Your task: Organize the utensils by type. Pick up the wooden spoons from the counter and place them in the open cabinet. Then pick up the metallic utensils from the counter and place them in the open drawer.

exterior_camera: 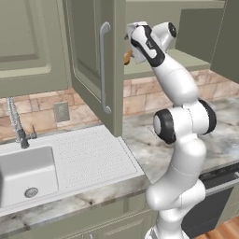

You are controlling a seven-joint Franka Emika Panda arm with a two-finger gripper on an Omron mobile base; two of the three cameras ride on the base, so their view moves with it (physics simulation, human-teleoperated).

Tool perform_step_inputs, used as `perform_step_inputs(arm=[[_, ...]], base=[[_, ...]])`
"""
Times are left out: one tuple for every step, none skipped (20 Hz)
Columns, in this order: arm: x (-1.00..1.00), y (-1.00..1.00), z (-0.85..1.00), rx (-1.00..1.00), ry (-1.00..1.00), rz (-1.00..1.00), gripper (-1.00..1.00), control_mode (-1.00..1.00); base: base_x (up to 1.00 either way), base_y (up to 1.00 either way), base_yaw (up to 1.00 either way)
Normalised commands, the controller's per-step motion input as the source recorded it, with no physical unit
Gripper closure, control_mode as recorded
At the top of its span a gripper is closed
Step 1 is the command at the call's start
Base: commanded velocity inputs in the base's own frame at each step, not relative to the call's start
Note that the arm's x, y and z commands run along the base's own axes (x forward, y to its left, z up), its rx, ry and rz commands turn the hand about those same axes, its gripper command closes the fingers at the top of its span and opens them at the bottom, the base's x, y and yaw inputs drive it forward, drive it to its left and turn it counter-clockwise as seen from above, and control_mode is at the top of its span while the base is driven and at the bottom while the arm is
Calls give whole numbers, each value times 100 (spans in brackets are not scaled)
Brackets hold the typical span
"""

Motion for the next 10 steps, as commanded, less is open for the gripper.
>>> perform_step_inputs(arm=[[-22,-8,-22,0,0,0,-100,-100],[-22,-10,-24,0,2,0,-100,-100],[-18,-9,-24,0,4,0,-100,-100],[-12,-9,-27,0,9,0,-100,-100],[-3,-6,-27,0,15,0,-100,-100],[0,-1,-24,0,11,0,-100,-100],[0,-1,-24,0,9,0,-100,-100],[0,-3,-21,0,8,0,-100,-100],[0,-3,-16,0,5,0,-100,-100],[9,0,-15,0,3,0,-100,-100]], base=[[0,0,0],[0,0,0],[0,0,0],[0,0,0],[0,0,0],[0,0,0],[0,0,0],[0,0,0],[0,0,0],[0,0,0]])
